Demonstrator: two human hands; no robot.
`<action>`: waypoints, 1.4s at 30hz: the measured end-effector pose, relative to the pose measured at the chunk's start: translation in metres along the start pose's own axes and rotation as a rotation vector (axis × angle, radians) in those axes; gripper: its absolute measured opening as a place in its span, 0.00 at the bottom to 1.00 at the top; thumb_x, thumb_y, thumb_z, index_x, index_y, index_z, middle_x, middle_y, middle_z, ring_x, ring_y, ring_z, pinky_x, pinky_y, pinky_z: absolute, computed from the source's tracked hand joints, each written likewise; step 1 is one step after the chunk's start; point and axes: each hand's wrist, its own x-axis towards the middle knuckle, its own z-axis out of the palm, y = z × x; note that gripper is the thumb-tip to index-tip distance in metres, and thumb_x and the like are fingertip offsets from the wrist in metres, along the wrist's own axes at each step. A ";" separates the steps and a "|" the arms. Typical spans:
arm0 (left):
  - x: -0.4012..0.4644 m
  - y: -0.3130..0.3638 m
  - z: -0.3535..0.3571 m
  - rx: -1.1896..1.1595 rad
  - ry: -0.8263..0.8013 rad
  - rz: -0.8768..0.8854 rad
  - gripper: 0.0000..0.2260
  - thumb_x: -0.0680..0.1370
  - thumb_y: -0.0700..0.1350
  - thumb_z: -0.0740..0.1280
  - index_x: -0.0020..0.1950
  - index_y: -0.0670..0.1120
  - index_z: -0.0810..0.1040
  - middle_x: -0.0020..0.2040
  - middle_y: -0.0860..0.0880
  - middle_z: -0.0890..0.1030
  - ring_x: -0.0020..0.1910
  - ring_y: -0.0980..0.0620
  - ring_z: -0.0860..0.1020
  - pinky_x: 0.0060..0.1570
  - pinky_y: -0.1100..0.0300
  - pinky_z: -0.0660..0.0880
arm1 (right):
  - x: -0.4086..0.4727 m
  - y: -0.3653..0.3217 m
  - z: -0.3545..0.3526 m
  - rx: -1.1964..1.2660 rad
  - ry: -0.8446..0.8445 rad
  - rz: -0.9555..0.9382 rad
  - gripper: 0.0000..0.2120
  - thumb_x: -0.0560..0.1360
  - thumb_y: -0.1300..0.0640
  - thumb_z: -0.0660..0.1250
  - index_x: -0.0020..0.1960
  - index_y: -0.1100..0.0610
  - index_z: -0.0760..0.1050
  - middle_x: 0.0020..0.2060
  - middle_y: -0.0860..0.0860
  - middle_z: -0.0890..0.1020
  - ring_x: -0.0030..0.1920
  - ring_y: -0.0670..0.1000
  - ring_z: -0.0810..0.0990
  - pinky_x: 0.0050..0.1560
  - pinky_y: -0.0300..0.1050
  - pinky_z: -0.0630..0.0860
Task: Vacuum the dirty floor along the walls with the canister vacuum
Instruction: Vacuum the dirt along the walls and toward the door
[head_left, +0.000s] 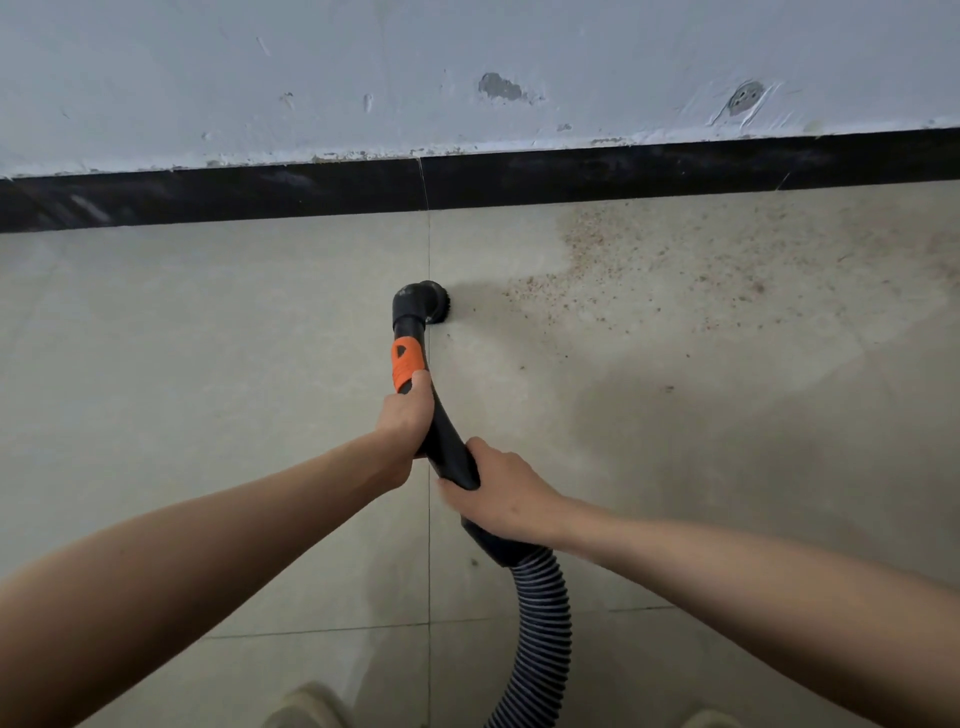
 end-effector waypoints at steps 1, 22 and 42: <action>0.000 -0.001 -0.001 -0.009 -0.008 -0.001 0.22 0.78 0.56 0.58 0.62 0.39 0.68 0.54 0.39 0.78 0.52 0.42 0.78 0.49 0.51 0.76 | -0.005 0.003 0.002 -0.019 -0.012 0.002 0.13 0.78 0.45 0.62 0.53 0.55 0.66 0.46 0.54 0.79 0.47 0.57 0.80 0.48 0.52 0.77; 0.012 0.034 0.021 0.171 -0.080 0.122 0.25 0.80 0.57 0.55 0.65 0.37 0.68 0.51 0.42 0.74 0.48 0.44 0.75 0.46 0.53 0.74 | 0.015 0.010 -0.003 0.122 0.089 0.085 0.25 0.79 0.35 0.53 0.39 0.55 0.70 0.28 0.51 0.79 0.34 0.54 0.82 0.44 0.49 0.79; 0.005 0.000 -0.005 0.056 0.166 0.077 0.21 0.79 0.56 0.55 0.59 0.39 0.69 0.49 0.42 0.75 0.45 0.44 0.75 0.42 0.54 0.72 | 0.012 -0.001 0.000 0.045 -0.116 -0.023 0.23 0.80 0.37 0.55 0.38 0.55 0.67 0.29 0.51 0.77 0.35 0.55 0.80 0.45 0.50 0.78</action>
